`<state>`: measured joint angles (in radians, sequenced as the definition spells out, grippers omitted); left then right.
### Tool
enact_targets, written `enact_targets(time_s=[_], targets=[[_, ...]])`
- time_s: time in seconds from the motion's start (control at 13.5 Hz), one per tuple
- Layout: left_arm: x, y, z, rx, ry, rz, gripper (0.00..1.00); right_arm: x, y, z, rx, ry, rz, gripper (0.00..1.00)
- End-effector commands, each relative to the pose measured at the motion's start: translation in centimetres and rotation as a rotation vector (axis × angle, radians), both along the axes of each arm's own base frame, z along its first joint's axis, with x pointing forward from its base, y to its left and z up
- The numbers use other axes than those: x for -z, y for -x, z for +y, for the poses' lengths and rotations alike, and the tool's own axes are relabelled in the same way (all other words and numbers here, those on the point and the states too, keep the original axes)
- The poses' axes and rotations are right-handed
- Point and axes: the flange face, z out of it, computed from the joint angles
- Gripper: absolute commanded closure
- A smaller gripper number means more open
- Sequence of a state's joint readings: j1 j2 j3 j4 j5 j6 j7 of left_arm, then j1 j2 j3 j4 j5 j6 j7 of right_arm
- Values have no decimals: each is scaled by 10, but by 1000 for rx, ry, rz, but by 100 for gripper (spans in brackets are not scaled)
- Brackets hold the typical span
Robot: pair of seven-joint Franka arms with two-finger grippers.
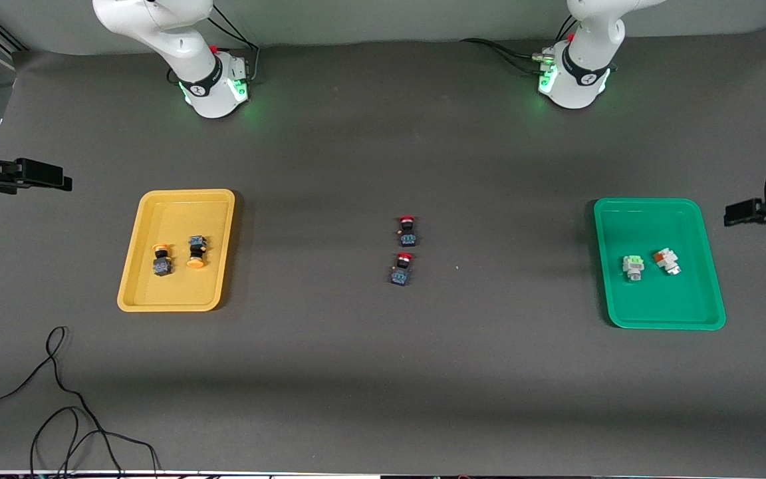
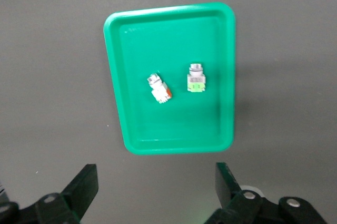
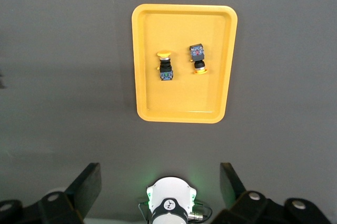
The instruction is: Place green and yellow buttons in trays
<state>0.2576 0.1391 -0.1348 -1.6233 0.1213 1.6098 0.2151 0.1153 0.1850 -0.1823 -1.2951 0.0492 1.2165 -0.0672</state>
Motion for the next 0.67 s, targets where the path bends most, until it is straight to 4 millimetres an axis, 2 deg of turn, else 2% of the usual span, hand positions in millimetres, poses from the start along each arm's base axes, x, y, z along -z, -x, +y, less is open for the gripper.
enact_targets(time_s=[0.0,0.22,0.3,0.45,0.59], targets=[[-37,15,-40,-3,-2,-12,1,-1,25,3,1,22,-51,0],[-64,28,-92,24,-16,-37,1,10,54,6,-3,26,-149,0],[-74,32,-107,43,-18,-49,1,12,58,13,-14,31,-155,0],[-85,40,-123,35,-9,-65,1,8,52,20,-19,84,-162,0],[-86,40,-129,27,34,-66,1,1,49,22,-12,87,-178,0]])
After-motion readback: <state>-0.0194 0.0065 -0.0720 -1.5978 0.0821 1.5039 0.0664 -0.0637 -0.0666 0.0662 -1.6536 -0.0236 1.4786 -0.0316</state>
